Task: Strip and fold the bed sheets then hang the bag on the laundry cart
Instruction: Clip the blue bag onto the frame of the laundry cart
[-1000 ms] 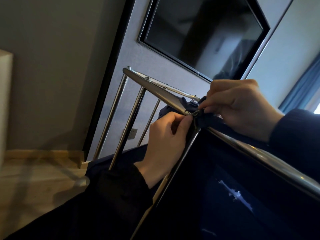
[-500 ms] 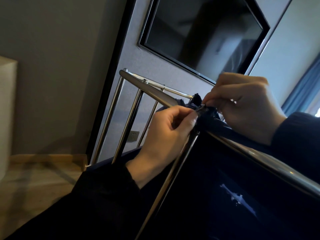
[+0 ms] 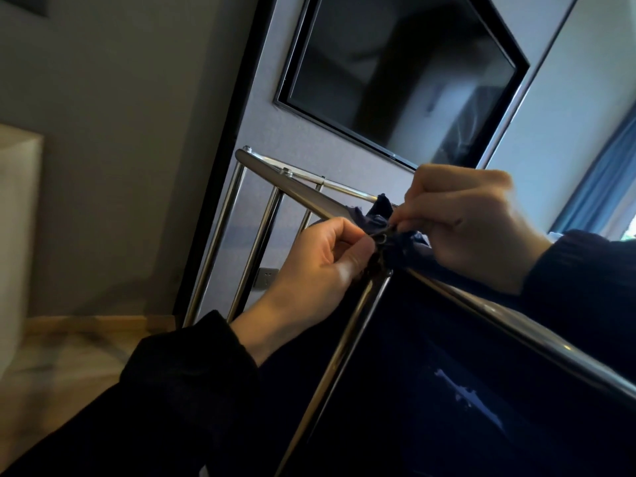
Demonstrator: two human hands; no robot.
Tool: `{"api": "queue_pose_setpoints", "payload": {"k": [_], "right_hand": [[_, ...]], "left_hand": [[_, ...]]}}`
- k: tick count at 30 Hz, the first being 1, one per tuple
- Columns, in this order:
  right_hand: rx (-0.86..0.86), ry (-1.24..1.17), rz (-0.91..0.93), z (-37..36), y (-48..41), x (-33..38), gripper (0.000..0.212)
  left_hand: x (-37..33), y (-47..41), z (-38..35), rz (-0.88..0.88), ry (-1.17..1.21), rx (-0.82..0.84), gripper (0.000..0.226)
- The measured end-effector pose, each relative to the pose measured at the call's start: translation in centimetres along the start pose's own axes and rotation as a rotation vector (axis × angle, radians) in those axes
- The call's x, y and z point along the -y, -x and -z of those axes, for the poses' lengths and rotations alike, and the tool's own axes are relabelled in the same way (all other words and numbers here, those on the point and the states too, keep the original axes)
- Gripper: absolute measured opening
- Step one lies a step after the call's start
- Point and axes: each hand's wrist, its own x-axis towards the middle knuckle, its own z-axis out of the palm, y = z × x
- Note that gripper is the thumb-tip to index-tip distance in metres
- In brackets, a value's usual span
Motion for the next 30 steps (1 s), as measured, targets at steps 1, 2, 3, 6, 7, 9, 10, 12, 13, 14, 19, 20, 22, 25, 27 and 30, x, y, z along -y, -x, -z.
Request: {"api": "queue_pose_setpoints", "payload": {"k": [1, 2, 3, 6, 7, 9, 10, 12, 13, 14, 19, 20, 22, 25, 27, 30], "right_hand": [[0.001, 0.01, 0.021, 0.0, -0.1, 0.1, 0.017], [0.007, 0.019, 0.039, 0.0, -0.2, 0.2, 0.019], [0.019, 0.024, 0.048, 0.0, -0.2, 0.2, 0.02], [0.056, -0.023, -0.012, 0.1, -0.2, 0.1, 0.017], [0.068, -0.054, -0.067, 0.0, -0.1, -0.1, 0.015], [0.112, -0.11, -0.195, 0.1, -0.1, -0.4, 0.013], [0.149, -0.147, -0.261, 0.1, 0.0, -0.8, 0.015], [0.226, -0.238, -0.402, 0.3, 0.7, -1.6, 0.022], [0.261, -0.292, -0.475, 0.3, 1.4, -2.3, 0.023], [0.301, -0.346, -0.544, 0.4, 2.4, -3.0, 0.024], [0.687, -0.494, -0.685, -0.6, 5.7, -5.5, 0.061], [0.7, -0.506, -0.673, -0.7, 5.7, -5.6, 0.055], [0.7, -0.536, -0.672, -0.4, 5.4, -5.7, 0.053], [0.789, -0.613, -0.702, 0.9, 4.8, -5.1, 0.065], [0.863, -0.513, -0.698, 1.1, 4.5, -4.9, 0.049], [0.961, -0.054, -0.498, -1.2, 5.5, -6.3, 0.007]], "left_hand": [[0.0, 0.0, 0.0, 0.007, 0.01, -0.004, 0.012], [0.1, 0.0, 0.0, 0.016, 0.019, -0.007, 0.012], [0.1, 0.0, 0.0, 0.022, 0.025, -0.01, 0.012], [-0.2, -0.1, 0.0, 0.04, 0.07, -0.055, 0.018], [-0.5, -0.4, 0.0, 0.046, 0.069, -0.072, 0.022], [-1.5, -1.0, -0.1, 0.058, 0.035, -0.093, 0.027], [-2.0, -1.3, -0.1, 0.063, 0.02, -0.102, 0.028], [-2.6, -1.7, -0.1, 0.074, 0.007, -0.113, 0.027], [-2.7, -1.8, -0.1, 0.082, 0.0, -0.114, 0.027], [-2.7, -1.8, -0.1, 0.089, -0.006, -0.115, 0.026], [-2.2, -1.8, 0.0, 0.098, 0.043, -0.118, 0.023], [-2.1, -1.8, 0.0, 0.098, 0.046, -0.123, 0.023], [-1.8, -1.7, 0.0, 0.09, 0.044, -0.132, 0.022], [-1.5, -1.3, -0.2, 0.089, 0.067, -0.14, 0.02], [-1.5, -1.0, -0.5, 0.09, 0.071, -0.148, 0.017], [-1.4, -0.9, -0.9, 0.068, 0.028, -0.166, 0.016]]}}
